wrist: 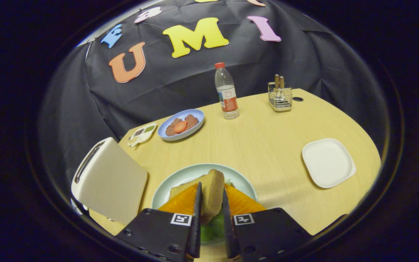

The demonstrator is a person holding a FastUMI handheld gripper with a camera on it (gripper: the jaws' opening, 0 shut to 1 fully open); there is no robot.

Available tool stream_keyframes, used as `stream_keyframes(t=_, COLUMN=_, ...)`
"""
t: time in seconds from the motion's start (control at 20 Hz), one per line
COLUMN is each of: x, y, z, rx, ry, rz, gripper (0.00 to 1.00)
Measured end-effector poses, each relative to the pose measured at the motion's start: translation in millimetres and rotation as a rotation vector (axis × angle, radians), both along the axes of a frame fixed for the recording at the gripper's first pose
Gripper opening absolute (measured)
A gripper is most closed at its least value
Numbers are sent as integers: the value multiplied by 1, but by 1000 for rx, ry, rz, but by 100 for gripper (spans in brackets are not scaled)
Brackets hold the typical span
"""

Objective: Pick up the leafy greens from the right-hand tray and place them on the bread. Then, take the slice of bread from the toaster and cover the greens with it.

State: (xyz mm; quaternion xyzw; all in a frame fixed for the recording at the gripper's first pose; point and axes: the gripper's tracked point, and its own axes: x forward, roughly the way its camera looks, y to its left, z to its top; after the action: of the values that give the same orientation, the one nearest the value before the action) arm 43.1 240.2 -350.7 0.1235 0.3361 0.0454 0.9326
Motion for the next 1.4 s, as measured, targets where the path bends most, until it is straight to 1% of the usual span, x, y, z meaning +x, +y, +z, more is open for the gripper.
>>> stream_keyframes(t=0.05, x=1, y=-2, z=-3, rx=-12, ry=0, rz=0, gripper=30)
stream_keyframes(t=0.2, x=3, y=-13, z=-11, rx=-56, ry=0, rz=2, gripper=50)
stream_keyframes(t=0.25, x=2, y=-15, z=-12, rx=-57, ry=3, rz=2, gripper=54)
stream_keyframes(t=0.4, x=0, y=-17, z=-9, rx=-71, ry=-7, rz=17, gripper=78)
stream_keyframes(t=0.45, x=0, y=-18, z=-3, rx=-77, ry=-20, rz=24, gripper=80)
stream_keyframes(t=0.55, x=0, y=-18, z=16, rx=-97, ry=-66, rz=48, gripper=91)
stream_keyframes(t=0.7, x=1, y=-20, z=59, rx=-125, ry=-153, rz=91, gripper=95)
stream_keyframes(t=0.8, x=1, y=-26, z=92, rx=-139, ry=-208, rz=118, gripper=96)
stream_keyframes(t=0.95, x=0, y=-50, z=147, rx=-191, ry=-313, rz=128, gripper=97)
stream_keyframes(t=1.2, x=-9, y=-109, z=214, rx=-210, ry=-402, rz=91, gripper=96)
stream_keyframes(t=1.4, x=-15, y=-171, z=243, rx=-207, ry=-426, rz=40, gripper=96)
